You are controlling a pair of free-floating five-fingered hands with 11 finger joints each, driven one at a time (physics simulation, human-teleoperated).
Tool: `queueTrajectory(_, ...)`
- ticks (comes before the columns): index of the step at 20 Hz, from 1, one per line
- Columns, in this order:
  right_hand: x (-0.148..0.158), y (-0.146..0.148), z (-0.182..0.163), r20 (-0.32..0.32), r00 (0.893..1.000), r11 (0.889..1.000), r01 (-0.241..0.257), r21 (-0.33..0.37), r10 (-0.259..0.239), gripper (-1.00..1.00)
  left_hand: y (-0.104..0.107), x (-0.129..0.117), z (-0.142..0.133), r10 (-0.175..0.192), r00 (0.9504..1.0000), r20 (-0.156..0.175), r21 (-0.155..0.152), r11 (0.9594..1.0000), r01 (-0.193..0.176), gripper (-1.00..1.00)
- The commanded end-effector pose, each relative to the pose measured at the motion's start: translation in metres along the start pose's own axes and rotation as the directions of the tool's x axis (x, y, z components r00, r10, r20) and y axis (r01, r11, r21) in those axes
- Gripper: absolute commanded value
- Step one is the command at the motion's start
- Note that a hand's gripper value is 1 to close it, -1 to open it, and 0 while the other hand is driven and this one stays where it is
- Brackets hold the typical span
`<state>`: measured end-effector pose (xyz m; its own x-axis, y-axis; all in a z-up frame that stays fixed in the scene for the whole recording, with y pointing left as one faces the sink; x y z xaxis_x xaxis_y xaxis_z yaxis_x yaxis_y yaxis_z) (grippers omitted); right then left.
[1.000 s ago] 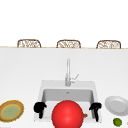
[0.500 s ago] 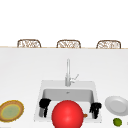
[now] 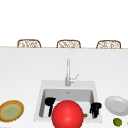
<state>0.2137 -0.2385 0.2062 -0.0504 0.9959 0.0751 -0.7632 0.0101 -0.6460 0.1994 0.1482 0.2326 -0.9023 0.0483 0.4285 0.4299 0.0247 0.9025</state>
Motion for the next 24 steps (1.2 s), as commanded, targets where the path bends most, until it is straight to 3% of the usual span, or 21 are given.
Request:
queueTrajectory(1,0.0,0.0,0.0,0.0,1.0,1.0,0.0,0.0,0.0,0.0,0.005,-0.024,-0.017,0.036,0.9993,-0.006,-0.008,0.9993,-0.036,-1.0)
queueTrajectory(7,0.0,0.0,0.0,0.0,1.0,1.0,0.001,-0.001,-0.001,0.0,0.017,-0.062,-0.04,0.033,0.9994,-0.009,-0.017,0.9993,-0.033,-1.0)
queueTrajectory(12,0.0,0.0,0.0,0.0,1.0,1.0,0.001,-0.001,-0.001,0.0,0.009,-0.084,-0.073,0.047,0.9988,-0.016,-0.026,0.9985,-0.047,-1.0)
queueTrajectory(21,0.0,0.0,0.0,-0.001,1.0,1.0,0.002,-0.001,-0.002,0.0,-0.002,-0.105,-0.136,-0.008,0.9996,-0.028,-0.053,0.9986,0.007,-1.0)
queueTrajectory(24,0.0,0.0,0.0,-0.001,1.0,1.0,0.002,-0.001,-0.002,0.0,-0.005,-0.109,-0.149,-0.029,0.9993,-0.022,-0.04,0.9988,0.028,-1.0)
